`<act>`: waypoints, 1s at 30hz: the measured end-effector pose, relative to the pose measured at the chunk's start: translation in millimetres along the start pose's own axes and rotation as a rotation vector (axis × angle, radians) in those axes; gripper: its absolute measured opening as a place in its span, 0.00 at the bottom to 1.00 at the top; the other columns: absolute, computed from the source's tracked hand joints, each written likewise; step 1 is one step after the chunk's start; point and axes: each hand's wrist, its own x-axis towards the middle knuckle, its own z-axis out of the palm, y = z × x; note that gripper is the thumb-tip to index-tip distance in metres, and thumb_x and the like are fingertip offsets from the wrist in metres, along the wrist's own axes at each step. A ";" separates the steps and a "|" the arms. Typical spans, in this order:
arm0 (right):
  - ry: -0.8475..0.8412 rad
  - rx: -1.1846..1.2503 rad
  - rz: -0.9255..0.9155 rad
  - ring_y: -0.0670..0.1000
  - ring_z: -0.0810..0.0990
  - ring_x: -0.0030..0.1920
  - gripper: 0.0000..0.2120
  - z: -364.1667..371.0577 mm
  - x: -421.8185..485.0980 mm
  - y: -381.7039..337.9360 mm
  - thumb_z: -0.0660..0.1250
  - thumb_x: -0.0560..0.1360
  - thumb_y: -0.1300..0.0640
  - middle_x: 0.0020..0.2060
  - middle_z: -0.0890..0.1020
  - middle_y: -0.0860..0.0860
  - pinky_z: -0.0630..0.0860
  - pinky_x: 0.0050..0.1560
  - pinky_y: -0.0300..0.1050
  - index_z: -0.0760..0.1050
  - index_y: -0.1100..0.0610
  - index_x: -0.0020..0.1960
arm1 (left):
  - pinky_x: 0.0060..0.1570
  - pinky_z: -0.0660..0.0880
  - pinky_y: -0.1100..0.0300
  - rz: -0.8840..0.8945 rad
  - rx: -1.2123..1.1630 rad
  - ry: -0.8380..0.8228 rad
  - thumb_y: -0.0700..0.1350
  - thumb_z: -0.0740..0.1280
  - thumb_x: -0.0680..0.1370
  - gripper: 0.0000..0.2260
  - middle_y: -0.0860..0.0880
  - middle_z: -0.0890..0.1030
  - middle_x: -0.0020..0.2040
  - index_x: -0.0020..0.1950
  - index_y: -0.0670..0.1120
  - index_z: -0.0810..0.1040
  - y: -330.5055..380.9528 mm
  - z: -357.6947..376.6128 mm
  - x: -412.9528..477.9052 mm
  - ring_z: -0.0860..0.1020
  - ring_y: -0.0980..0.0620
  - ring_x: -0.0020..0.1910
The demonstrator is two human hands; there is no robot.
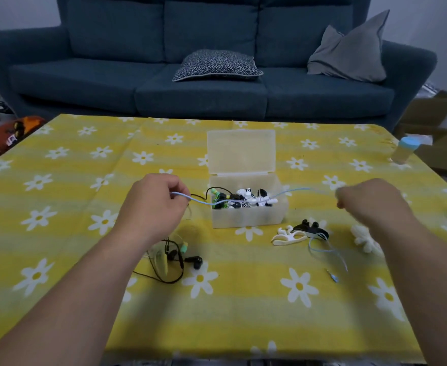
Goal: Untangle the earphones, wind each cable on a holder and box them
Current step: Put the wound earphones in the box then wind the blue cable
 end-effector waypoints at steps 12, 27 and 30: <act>-0.616 0.273 -0.622 0.47 0.78 0.31 0.07 54.8 -96.9 -50.8 0.70 0.77 0.51 0.28 0.81 0.49 0.73 0.38 0.44 0.83 0.54 0.44 | 0.33 0.70 0.56 0.219 -0.206 -0.260 0.37 0.67 0.70 0.12 0.53 0.76 0.33 0.45 0.54 0.78 18.6 20.2 -11.6 0.71 0.53 0.30; -0.542 1.375 -0.207 0.55 0.79 0.31 0.16 11.3 -65.5 -56.1 0.58 0.82 0.58 0.27 0.76 0.55 0.79 0.41 0.47 0.65 0.56 0.35 | 0.40 0.74 0.56 0.045 -0.184 -0.318 0.39 0.76 0.71 0.07 0.46 0.81 0.37 0.40 0.47 0.79 1.7 7.7 -7.1 0.78 0.49 0.37; -0.411 1.139 -0.220 0.52 0.68 0.25 0.16 13.4 -60.6 -52.4 0.63 0.79 0.60 0.23 0.65 0.50 0.69 0.35 0.45 0.64 0.55 0.33 | 0.35 0.71 0.64 -0.009 -0.458 -0.361 0.36 0.74 0.73 0.06 0.46 0.80 0.36 0.41 0.45 0.79 7.1 1.9 -8.5 0.76 0.52 0.35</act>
